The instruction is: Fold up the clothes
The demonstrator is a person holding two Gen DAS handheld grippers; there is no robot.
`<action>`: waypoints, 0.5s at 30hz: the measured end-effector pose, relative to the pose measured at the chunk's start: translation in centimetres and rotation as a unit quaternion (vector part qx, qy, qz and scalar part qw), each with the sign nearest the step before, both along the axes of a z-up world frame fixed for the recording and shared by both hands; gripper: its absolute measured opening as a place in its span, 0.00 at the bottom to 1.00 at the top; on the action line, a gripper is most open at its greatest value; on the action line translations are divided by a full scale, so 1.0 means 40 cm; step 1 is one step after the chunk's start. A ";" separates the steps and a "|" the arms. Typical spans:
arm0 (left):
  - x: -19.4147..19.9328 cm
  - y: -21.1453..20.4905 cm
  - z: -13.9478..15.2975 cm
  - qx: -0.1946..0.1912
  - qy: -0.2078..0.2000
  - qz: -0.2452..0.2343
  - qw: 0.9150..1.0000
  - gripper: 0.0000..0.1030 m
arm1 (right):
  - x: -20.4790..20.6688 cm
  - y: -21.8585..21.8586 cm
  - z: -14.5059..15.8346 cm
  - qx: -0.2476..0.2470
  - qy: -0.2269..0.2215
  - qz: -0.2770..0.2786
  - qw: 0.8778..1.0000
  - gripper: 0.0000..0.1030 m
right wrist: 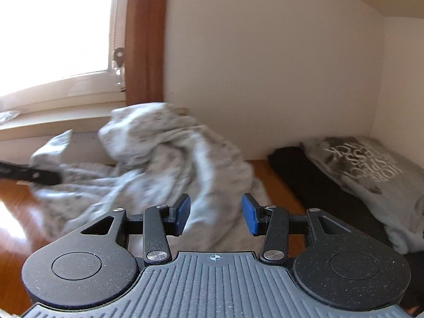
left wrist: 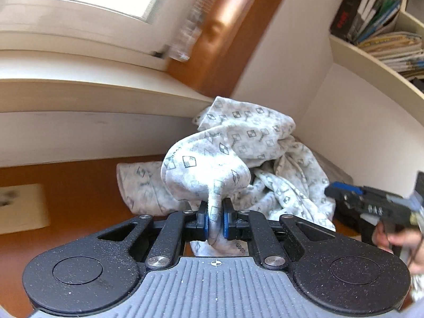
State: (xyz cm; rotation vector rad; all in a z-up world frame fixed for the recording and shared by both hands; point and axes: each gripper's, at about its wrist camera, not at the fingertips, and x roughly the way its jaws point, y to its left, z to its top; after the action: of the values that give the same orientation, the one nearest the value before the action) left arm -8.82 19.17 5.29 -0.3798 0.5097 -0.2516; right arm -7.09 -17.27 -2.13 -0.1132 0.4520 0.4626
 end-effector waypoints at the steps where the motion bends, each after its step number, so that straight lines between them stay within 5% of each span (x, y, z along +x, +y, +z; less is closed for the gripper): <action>1: -0.020 0.017 -0.004 0.006 0.001 0.002 1.000 0.10 | 0.008 0.025 0.007 0.007 0.009 0.012 1.000 0.45; 5: -0.085 0.086 -0.017 0.004 0.003 0.004 1.000 0.10 | 0.037 0.143 0.037 0.023 0.037 0.064 0.997 0.59; 11: -0.088 0.094 -0.005 0.010 -0.003 -0.024 1.000 0.10 | 0.073 0.367 0.062 -0.078 -0.009 0.101 0.992 0.71; 15: -0.099 0.094 -0.002 0.018 -0.009 -0.032 0.999 0.10 | 0.120 0.400 0.043 -0.111 -0.002 0.096 0.989 0.74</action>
State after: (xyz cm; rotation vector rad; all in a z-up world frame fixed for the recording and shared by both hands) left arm -12.77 22.93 5.22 -0.3268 0.5091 -0.3061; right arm -2.27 -1.28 -0.42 -0.3745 0.4904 0.5996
